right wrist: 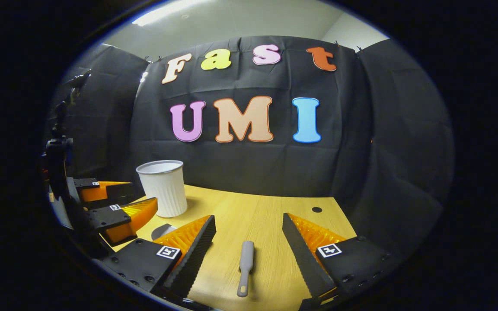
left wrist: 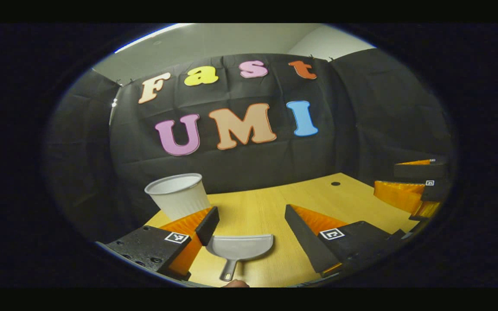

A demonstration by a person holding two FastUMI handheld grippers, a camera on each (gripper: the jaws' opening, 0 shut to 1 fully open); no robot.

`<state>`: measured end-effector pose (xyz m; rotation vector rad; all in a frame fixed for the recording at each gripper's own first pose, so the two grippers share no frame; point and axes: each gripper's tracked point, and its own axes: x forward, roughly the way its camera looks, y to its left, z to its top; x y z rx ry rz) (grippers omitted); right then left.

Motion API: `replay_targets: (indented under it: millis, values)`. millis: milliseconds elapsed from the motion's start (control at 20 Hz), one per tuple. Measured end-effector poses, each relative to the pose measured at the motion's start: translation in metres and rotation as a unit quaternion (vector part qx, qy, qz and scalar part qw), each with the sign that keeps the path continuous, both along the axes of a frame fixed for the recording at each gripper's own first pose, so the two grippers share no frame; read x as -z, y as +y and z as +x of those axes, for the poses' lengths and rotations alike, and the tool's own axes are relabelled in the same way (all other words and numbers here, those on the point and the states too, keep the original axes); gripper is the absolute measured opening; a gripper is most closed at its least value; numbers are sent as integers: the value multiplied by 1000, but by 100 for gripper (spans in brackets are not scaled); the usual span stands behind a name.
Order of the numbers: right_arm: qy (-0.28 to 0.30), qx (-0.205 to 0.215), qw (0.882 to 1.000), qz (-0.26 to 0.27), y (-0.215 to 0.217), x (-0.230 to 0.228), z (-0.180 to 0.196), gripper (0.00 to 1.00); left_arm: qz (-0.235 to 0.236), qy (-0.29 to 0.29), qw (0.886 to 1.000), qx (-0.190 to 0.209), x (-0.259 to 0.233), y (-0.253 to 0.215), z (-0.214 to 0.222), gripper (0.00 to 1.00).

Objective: Pick up the small broom and dustpan from the desktop, sweep the trash into the dustpan with the broom, and then empty the trash into the garbage bin.

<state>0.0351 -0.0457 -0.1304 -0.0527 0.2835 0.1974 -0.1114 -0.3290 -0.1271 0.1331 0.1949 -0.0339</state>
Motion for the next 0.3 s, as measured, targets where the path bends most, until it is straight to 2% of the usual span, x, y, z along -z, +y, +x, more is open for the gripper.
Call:
replay_targets:
  millis: [100, 250, 300]
  values:
    - [-17, 4, 1000, 8, -1, -2, 0, 99, -3, -36, 999, 0, -19, -3, -3, 93]
    - [-38, 12, 999, 9, -2, -10, -5, 99, -3, -43, 999, 6, -25, 1, -7, 93]
    - [-45, 23, 999, 8, -4, -15, -6, 99, -2, -43, 999, 12, -26, 1, -6, 100]
